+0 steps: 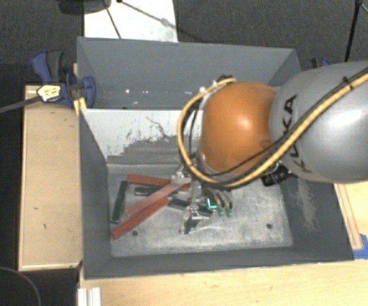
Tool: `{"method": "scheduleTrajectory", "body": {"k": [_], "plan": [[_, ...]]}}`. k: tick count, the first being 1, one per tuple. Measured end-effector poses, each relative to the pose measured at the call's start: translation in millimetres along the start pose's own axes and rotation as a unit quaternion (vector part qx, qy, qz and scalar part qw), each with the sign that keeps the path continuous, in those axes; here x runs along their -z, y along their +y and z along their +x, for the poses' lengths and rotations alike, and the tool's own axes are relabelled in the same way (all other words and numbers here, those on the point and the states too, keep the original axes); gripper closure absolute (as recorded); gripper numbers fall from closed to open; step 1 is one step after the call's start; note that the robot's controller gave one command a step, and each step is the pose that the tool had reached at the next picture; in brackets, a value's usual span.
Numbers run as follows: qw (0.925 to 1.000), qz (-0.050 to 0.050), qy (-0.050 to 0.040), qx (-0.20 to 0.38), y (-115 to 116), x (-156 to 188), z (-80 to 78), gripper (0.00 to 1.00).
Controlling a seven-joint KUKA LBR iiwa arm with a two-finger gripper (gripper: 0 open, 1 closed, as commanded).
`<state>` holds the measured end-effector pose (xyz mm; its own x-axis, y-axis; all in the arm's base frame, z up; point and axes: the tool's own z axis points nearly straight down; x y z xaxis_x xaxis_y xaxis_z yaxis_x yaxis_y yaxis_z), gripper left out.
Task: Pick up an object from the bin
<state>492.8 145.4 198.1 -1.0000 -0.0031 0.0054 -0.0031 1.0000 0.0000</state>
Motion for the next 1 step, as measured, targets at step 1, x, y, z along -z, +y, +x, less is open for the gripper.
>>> {"method": "scheduleTrajectory", "body": {"k": [1], "plan": [[1.0,-0.001,-0.0037,-0.003,-0.7,3.5,-1.9,0.0]]}}
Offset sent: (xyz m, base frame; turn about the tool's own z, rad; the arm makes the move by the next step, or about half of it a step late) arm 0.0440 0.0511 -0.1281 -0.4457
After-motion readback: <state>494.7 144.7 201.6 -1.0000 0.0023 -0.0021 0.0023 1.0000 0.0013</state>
